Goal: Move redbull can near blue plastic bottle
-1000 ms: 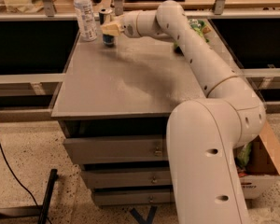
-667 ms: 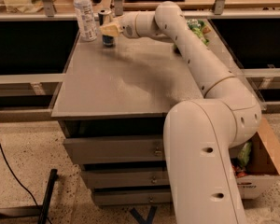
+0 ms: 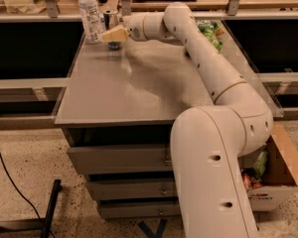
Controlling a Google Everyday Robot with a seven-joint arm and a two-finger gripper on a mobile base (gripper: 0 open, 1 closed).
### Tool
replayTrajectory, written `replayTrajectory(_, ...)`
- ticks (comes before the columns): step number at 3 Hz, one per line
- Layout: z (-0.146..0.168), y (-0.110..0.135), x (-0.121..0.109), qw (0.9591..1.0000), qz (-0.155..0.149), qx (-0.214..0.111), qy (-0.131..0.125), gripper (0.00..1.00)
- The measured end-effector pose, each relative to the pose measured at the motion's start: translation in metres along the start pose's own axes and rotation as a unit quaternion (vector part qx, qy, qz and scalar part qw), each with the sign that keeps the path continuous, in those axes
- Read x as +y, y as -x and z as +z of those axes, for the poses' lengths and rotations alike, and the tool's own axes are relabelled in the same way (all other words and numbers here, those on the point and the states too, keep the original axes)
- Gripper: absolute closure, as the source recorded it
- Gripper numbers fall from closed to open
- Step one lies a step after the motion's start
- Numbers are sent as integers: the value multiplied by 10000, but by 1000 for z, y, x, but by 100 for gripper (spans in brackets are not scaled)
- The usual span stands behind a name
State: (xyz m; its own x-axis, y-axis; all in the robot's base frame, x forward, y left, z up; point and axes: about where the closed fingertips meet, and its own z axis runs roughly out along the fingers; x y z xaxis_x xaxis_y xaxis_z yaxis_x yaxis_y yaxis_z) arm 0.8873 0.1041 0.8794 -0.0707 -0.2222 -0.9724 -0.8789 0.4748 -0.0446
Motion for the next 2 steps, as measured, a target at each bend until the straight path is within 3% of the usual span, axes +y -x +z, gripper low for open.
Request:
replayTrajectory(1, -25, 15, -1, 9998, -140, 151, -5, 0)
replayTrajectory(2, -25, 14, 0, 9998, -142, 165, 17, 0)
